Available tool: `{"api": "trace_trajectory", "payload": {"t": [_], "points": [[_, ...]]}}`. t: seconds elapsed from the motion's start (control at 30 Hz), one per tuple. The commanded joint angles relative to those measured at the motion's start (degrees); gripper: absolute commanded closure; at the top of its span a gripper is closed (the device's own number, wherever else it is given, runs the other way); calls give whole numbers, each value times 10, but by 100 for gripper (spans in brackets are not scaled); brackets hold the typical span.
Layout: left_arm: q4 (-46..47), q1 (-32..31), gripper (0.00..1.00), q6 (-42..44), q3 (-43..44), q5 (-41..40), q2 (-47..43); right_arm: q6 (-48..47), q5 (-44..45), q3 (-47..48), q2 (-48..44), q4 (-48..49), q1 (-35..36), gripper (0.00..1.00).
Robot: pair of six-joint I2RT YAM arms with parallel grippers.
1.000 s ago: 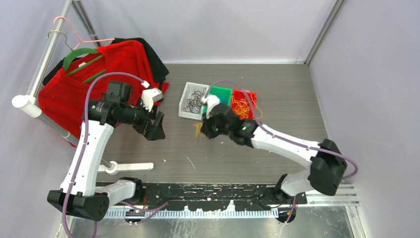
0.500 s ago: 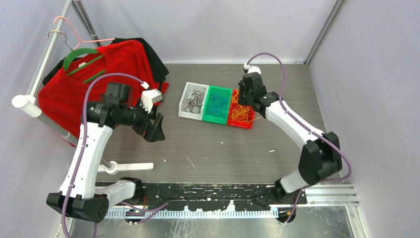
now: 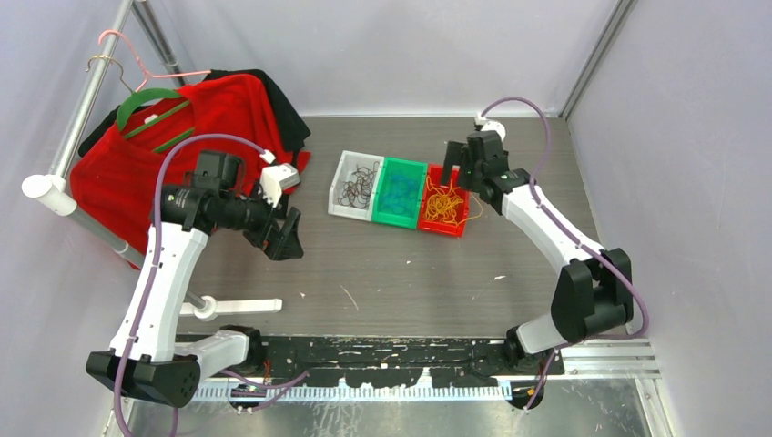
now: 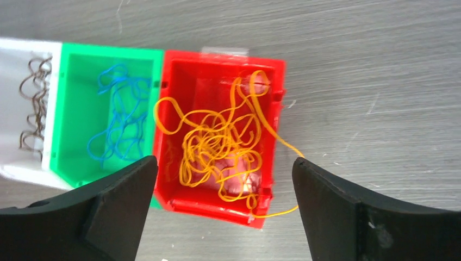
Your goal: Untangle the cables
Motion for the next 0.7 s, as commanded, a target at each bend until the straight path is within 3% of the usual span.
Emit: {"api": "trace_trajectory", "payload": {"t": [0.0, 0.27, 0.37, 0.5, 0.67], "points": [[5, 4, 2, 12, 3, 10, -3, 36, 2, -59, -33, 50, -50, 0], [1, 3, 2, 19, 7, 12, -4, 126, -97, -162, -30, 139, -120, 1], [-1, 4, 2, 22, 6, 11, -5, 169, -144, -198, -34, 207, -137, 6], [-8, 5, 2, 26, 10, 9, -7, 231, -198, -225, -22, 271, -165, 26], [-12, 7, 2, 30, 13, 9, -9, 259, -211, -243, -20, 305, -180, 58]]}}
